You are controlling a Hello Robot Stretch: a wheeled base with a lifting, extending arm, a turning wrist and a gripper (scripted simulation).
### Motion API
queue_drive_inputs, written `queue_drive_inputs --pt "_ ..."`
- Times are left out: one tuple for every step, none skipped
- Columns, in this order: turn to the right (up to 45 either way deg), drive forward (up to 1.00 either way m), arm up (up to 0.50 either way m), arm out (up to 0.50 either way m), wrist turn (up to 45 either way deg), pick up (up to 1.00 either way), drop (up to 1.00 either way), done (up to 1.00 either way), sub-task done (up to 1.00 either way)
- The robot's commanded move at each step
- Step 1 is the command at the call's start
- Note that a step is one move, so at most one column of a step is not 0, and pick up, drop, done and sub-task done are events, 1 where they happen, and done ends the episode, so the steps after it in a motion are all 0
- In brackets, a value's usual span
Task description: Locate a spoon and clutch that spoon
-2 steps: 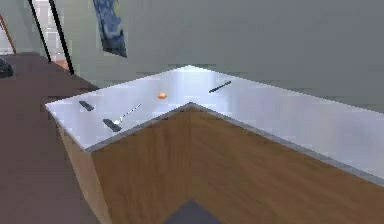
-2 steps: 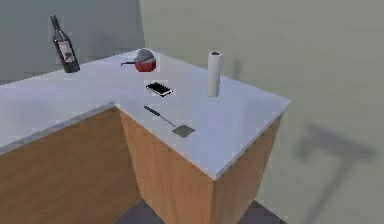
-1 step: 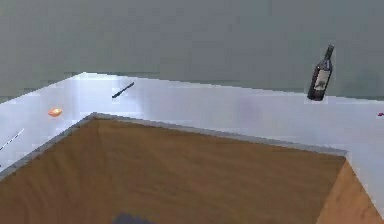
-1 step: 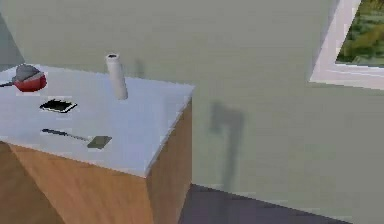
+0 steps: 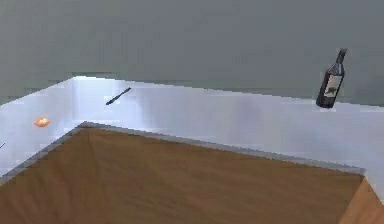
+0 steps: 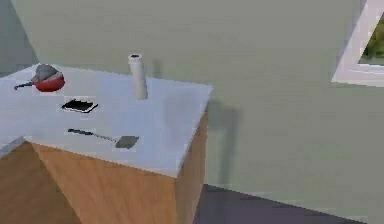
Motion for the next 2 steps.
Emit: queue_drive_inputs --pt "-45.0 0.0 0.0 0.0 0.0 0.0 0.0 0.0 0.0" --pt "-45.0 0.0 0.0 0.0 0.0 0.0 0.0 0.0 0.0"
